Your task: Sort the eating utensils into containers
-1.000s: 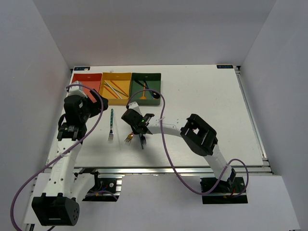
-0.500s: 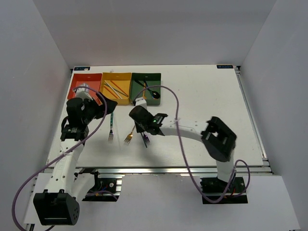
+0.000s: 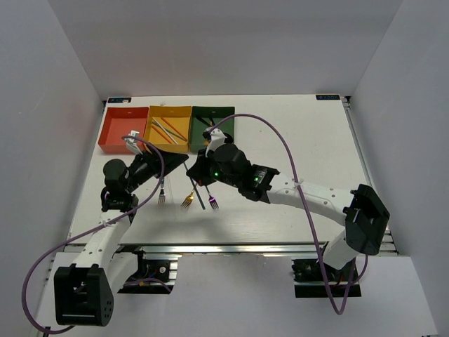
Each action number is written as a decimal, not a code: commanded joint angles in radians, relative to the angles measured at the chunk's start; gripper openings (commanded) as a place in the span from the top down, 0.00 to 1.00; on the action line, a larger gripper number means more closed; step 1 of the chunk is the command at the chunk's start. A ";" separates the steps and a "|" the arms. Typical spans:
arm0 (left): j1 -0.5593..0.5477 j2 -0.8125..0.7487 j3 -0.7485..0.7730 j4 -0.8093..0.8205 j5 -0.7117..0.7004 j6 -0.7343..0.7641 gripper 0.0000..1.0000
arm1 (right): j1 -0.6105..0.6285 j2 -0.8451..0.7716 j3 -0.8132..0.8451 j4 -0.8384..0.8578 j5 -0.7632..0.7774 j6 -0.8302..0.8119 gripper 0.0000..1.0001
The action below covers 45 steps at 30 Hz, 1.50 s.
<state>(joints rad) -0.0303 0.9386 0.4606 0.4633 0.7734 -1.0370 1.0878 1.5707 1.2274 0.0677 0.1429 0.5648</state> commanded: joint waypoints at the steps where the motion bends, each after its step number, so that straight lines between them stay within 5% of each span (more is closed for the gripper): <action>1: -0.014 -0.018 0.016 0.072 0.040 -0.032 0.03 | -0.005 -0.037 -0.009 0.081 -0.069 0.009 1.00; 7: -0.054 0.012 0.029 0.028 0.012 0.005 0.34 | -0.003 -0.018 0.021 0.086 -0.121 0.006 1.00; 13: -0.082 0.048 0.084 -0.089 -0.040 0.080 1.00 | -0.005 -0.031 0.004 0.093 -0.094 -0.002 1.00; 14: -0.082 0.060 0.099 -0.153 -0.084 0.104 1.00 | -0.008 -0.037 -0.020 0.098 -0.074 -0.002 1.00; 15: -0.082 0.068 0.117 -0.185 -0.110 0.115 1.00 | -0.012 -0.055 -0.035 0.109 -0.069 -0.002 0.88; 17: -0.082 0.088 0.177 -0.272 -0.167 0.127 1.00 | -0.029 -0.081 -0.084 0.110 -0.028 0.009 0.50; 18: -0.080 0.113 0.203 -0.316 -0.246 0.137 1.00 | -0.035 -0.113 -0.101 0.104 -0.007 0.012 0.14; 19: -0.080 0.132 0.281 -0.368 -0.305 0.155 1.00 | -0.052 -0.135 -0.117 0.075 0.047 0.014 0.11; 22: -0.079 0.267 0.521 -0.676 -0.595 0.283 1.00 | -0.089 -0.228 -0.192 0.021 0.144 0.017 0.11; 25: -0.072 0.479 0.802 -0.773 -0.876 0.344 1.00 | -0.124 -0.329 -0.282 0.011 0.167 0.010 0.11; 30: -0.022 0.956 1.283 -0.914 -1.002 0.423 1.00 | -0.146 -0.472 -0.380 -0.031 0.205 -0.026 0.11; 32: -0.011 1.099 1.559 -1.006 -0.981 0.458 1.00 | -0.149 -0.517 -0.400 -0.049 0.216 -0.035 0.11; 36: -0.006 1.367 1.875 -1.132 -0.906 0.466 1.00 | -0.157 -0.570 -0.440 -0.059 0.234 -0.062 0.11; 41: -0.006 1.359 1.746 -1.000 -0.812 0.414 0.87 | -0.164 -0.586 -0.451 -0.059 0.257 -0.082 0.11; 44: -0.005 1.350 1.718 -1.003 -0.812 0.410 0.60 | -0.164 -0.566 -0.439 -0.060 0.251 -0.094 0.11; 45: -0.006 1.349 1.721 -1.009 -0.807 0.410 0.41 | -0.164 -0.561 -0.436 -0.062 0.247 -0.094 0.11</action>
<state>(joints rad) -0.0315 2.3943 2.1658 -0.5728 -0.0624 -0.6178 0.9253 1.0035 0.7757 -0.0074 0.3679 0.4999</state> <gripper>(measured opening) 0.520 0.894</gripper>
